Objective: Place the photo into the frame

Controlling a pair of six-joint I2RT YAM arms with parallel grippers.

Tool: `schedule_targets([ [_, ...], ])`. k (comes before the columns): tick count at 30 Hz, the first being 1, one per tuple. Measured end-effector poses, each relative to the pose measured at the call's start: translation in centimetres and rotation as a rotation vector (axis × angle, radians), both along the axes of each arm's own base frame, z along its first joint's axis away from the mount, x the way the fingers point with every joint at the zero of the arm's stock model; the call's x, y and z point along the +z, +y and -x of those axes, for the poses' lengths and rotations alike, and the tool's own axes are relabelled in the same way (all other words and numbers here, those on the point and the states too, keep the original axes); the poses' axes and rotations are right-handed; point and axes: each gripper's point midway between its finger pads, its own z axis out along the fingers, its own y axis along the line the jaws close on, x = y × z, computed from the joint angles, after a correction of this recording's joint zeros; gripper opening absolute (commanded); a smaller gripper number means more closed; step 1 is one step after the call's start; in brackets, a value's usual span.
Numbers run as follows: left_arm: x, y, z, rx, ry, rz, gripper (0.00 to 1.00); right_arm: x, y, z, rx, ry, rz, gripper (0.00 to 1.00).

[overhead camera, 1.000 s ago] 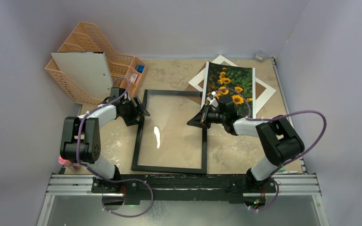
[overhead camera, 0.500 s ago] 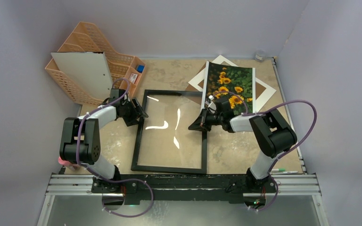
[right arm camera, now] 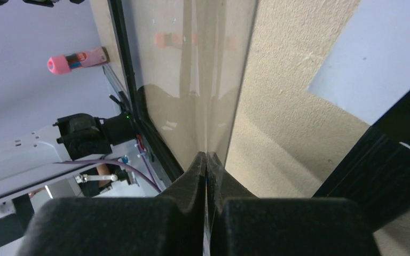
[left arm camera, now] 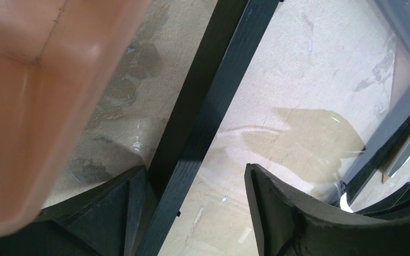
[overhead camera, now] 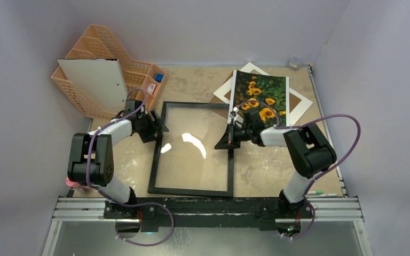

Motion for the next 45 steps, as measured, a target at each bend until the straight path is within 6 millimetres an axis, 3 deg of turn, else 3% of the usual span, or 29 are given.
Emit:
schedule_targets([
  [15, 0.1, -0.1, -0.1, -0.001, -0.002, 0.008, 0.72, 1.1, 0.3, 0.5, 0.018, -0.017, -0.061, 0.00],
  [28, 0.3, 0.6, -1.2, 0.026, -0.047, -0.029, 0.72, -0.2, -0.3, 0.4, -0.018, 0.010, -0.002, 0.00],
  [34, 1.4, 1.5, -1.9, 0.053, -0.108, -0.074, 0.72, -1.0, -0.6, 0.5, -0.004, 0.025, 0.025, 0.00],
  [35, 1.6, 1.6, -1.9, 0.057, -0.116, -0.078, 0.72, -1.0, -0.6, 0.4, 0.004, 0.019, 0.028, 0.04],
  [39, 1.8, 1.9, -2.1, 0.071, -0.141, -0.095, 0.72, 0.1, -0.3, 0.4, 0.037, -0.020, 0.006, 0.44],
  [41, 1.7, 2.1, -2.0, 0.076, -0.142, -0.101, 0.72, 0.8, 0.0, 0.2, 0.044, -0.047, -0.012, 0.54],
  [45, 1.7, 2.2, -1.9, 0.082, -0.145, -0.109, 0.72, 2.0, 0.8, -0.9, 0.028, -0.108, -0.058, 0.60],
])
